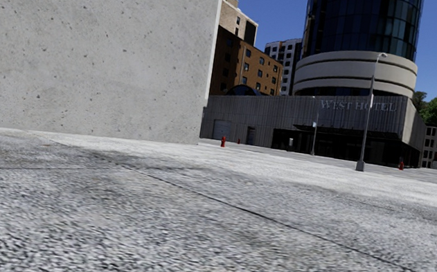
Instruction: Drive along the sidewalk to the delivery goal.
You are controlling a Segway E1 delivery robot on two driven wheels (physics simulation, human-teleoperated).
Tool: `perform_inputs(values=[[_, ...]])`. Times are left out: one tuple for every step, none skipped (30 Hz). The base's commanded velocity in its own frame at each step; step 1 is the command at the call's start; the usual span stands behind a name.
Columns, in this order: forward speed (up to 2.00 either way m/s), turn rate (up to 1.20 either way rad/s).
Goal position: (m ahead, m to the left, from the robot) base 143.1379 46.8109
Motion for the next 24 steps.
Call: perform_inputs(values=[[2.0, 0.0], [2.0, 0.0], [2.0, 0.0], [2.0, 0.0], [2.0, 0.0], [2.0, 0.0], [2.0, 0.0], [2.0, 0.0], [2.0, 0.0], [2.0, 0.0], [2.0, -0.22], [2.0, -0.22], [2.0, -0.36], [2.0, -0.39], [2.0, -0.39], [2.0, -0.39], [2.0, -0.4], [2.0, -0.4], [2.0, -0.4], [2.0, -0.4], [2.0, -0.04], [2.0, 0.0], [2.0, 0.0], [2.0, 0.0]])
